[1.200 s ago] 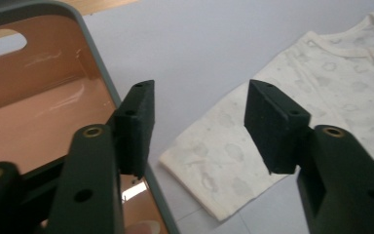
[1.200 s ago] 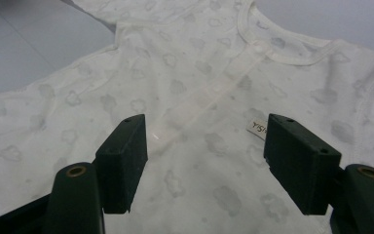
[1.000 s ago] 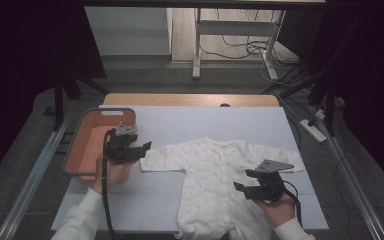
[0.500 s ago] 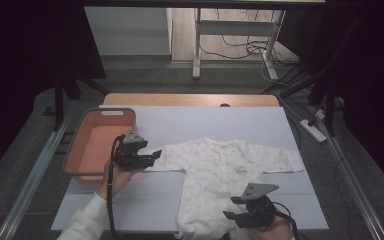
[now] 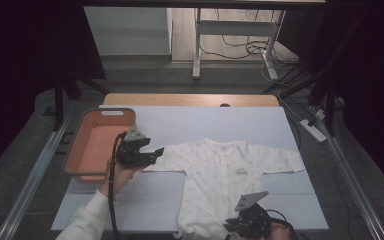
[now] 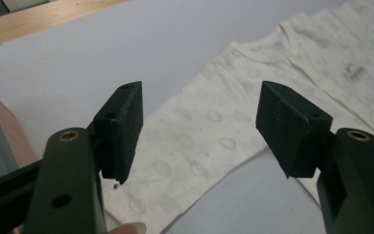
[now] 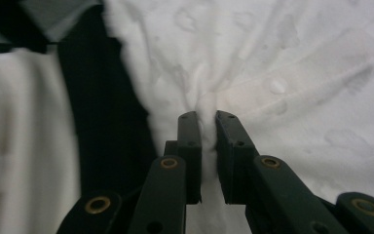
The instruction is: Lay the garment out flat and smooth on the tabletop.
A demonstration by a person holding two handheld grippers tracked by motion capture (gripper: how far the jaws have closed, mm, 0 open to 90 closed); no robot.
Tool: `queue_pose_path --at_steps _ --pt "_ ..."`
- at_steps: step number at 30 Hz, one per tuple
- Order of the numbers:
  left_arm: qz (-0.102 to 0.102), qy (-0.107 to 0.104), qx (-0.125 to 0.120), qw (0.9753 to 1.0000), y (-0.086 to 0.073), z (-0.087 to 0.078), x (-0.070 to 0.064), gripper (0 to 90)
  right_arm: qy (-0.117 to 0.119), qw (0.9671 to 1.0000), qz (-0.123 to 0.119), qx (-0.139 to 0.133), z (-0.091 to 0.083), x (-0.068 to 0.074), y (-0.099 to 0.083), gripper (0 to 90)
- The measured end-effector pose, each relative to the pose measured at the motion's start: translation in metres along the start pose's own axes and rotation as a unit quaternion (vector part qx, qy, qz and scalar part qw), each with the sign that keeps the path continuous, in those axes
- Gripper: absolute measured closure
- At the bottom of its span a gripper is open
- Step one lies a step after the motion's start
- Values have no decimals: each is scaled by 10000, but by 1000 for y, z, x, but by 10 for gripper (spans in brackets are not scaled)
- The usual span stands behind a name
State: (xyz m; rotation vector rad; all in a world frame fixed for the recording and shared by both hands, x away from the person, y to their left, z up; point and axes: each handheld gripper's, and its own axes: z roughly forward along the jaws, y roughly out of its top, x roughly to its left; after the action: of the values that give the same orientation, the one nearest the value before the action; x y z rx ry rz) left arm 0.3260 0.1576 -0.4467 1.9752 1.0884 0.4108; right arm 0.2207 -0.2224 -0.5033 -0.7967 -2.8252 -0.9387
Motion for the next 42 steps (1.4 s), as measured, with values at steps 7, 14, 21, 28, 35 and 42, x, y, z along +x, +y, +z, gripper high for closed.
queue_pose_path --at_steps 7,14,21,28,35,42 --pt "-2 -55 -30 10000 3 2 2 347 -19 9985 -46 -540 -11 7 -4 548" --pt "-34 -41 -114 9999 3 -1 1 346 -684 9920 -276 -1021 2 -3 31 356" --pt "-10 -27 -95 10000 0 -2 1 344 -1590 9787 175 -1290 0 -62 43 326" --pt "-3 23 -87 10000 -3 -5 1 342 -2382 9533 1193 -1423 -28 -121 23 346" --pt "21 38 -47 10000 -4 -2 0 339 -3224 9106 2164 -1417 -59 -172 -8 370" --pt "36 42 -54 10000 -3 -1 -2 338 -3398 9024 2381 -1160 -58 -206 -9 400"
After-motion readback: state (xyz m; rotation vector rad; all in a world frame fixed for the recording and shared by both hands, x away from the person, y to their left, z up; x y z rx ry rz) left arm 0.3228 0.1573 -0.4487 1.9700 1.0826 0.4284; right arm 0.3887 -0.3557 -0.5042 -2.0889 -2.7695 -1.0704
